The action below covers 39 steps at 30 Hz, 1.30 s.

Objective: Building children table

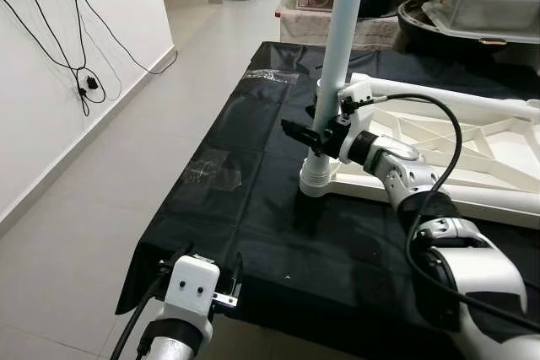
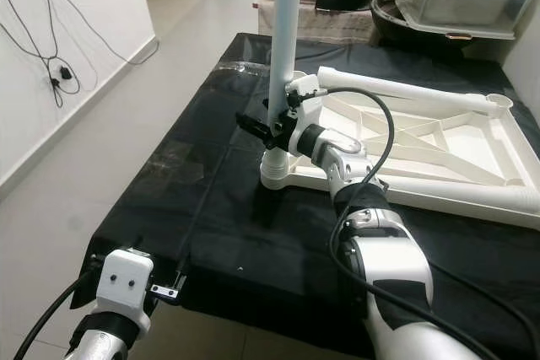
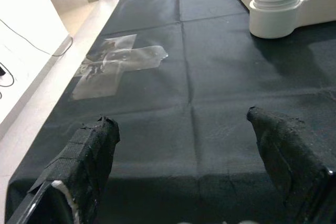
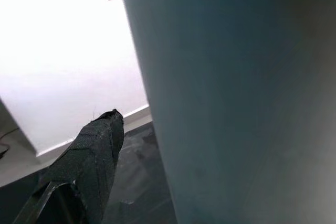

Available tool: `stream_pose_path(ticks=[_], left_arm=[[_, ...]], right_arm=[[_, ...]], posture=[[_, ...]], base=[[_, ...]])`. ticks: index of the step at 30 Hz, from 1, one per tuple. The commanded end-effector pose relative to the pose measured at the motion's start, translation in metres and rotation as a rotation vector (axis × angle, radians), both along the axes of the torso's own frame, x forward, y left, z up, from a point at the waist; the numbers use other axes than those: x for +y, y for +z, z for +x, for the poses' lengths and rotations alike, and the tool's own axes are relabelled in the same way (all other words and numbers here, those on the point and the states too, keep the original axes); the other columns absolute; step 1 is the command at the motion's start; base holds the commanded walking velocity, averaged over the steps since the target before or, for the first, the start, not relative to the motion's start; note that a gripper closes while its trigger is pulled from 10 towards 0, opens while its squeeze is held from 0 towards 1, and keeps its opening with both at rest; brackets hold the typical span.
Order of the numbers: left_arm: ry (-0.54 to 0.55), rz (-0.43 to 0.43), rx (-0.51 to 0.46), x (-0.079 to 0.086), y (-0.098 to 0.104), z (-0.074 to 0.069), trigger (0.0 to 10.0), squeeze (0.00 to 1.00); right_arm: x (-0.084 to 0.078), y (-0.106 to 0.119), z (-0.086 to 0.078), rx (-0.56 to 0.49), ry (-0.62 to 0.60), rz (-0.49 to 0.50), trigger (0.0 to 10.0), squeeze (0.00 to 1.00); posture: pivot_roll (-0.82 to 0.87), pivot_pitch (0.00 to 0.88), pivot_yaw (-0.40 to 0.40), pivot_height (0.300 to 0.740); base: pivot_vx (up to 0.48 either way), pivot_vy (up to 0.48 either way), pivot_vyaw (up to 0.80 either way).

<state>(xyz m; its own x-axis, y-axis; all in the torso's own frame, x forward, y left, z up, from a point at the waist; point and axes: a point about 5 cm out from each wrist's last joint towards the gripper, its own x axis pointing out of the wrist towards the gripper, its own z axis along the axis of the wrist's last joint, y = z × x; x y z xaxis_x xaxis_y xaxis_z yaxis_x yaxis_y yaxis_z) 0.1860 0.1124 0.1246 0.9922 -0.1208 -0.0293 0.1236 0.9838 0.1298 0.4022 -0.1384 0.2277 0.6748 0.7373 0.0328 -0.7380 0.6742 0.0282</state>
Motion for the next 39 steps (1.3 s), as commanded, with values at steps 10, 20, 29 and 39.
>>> stream_pose_path(ticks=[10,20,29,39], left_arm=[[0.001,0.006,0.023,-0.001,-0.002,-0.005,10.0,0.00],[-0.004,0.009,0.025,-0.002,-0.003,-0.006,10.0,0.00],[-0.011,0.012,0.026,-0.003,-0.004,-0.006,10.0,0.00],[-0.016,0.014,0.029,-0.003,-0.005,-0.006,10.0,0.00]], right_arm=[[0.021,0.000,-0.010,0.066,0.358,-0.044,10.0,0.00],[0.023,0.001,-0.018,0.055,0.523,-0.063,10.0,0.00],[0.030,0.001,-0.027,0.029,0.698,-0.030,10.0,0.00],[0.039,-0.003,-0.034,-0.016,0.802,-0.022,10.0,0.00]], posture=[[0.11,0.116,0.002,0.740],[0.11,0.114,0.001,0.740],[0.11,0.101,0.000,0.740],[0.11,0.091,0.006,0.740]], base=[[0.000,0.000,0.00],[0.000,0.000,0.00],[0.000,0.000,0.00],[0.000,0.000,0.00]])
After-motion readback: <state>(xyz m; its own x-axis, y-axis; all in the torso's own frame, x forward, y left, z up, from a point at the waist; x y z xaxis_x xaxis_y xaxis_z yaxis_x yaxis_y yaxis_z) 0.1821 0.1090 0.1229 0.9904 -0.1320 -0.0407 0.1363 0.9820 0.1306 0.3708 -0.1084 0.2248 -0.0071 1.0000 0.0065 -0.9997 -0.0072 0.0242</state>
